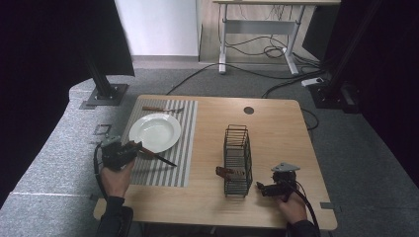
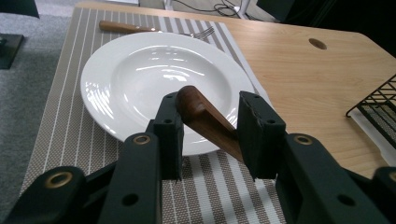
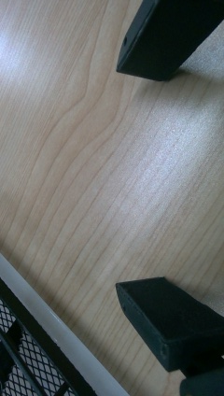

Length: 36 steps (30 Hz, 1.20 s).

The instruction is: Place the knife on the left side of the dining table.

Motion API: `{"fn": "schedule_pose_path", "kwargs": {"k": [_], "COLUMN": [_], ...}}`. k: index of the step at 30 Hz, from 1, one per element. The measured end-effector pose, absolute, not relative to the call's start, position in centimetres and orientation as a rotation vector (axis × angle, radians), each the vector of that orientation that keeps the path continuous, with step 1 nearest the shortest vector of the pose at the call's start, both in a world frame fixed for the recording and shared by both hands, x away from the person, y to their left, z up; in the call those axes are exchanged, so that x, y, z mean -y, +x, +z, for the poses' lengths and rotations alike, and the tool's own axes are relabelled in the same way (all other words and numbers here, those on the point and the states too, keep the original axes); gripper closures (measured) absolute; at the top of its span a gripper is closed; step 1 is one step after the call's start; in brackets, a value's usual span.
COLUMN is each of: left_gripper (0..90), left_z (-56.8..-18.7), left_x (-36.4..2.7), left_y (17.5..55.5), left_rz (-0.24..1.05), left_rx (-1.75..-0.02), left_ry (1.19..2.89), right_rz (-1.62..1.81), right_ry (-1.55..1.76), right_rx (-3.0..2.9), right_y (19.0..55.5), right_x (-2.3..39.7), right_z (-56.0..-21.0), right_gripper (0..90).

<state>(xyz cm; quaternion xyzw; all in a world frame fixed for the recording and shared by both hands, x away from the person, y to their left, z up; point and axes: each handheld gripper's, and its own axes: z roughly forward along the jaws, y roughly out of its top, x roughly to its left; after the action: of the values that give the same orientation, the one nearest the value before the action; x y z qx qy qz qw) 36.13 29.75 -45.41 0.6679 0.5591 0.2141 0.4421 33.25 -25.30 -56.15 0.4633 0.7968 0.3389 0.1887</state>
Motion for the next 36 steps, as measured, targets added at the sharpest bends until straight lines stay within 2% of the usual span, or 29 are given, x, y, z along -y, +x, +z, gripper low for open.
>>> {"fn": "schedule_pose_path", "kwargs": {"k": [22,36], "left_gripper": [52.3,49.9], "left_z": [-49.5,-52.3], "left_x": [-32.7,-34.5], "left_y": [36.2,36.6], "left_rz": [0.488,0.390], "left_rx": [-1.421,-1.478], "left_ry": [1.572,1.484], "right_rz": [0.953,0.953], "right_ry": [1.303,1.303], "right_rx": [-2.241,-2.241], "right_y": [33.2,33.2], "right_x": [25.3,25.3], "right_z": [-56.2,-56.2], "right_gripper": [0.0,0.0]}}
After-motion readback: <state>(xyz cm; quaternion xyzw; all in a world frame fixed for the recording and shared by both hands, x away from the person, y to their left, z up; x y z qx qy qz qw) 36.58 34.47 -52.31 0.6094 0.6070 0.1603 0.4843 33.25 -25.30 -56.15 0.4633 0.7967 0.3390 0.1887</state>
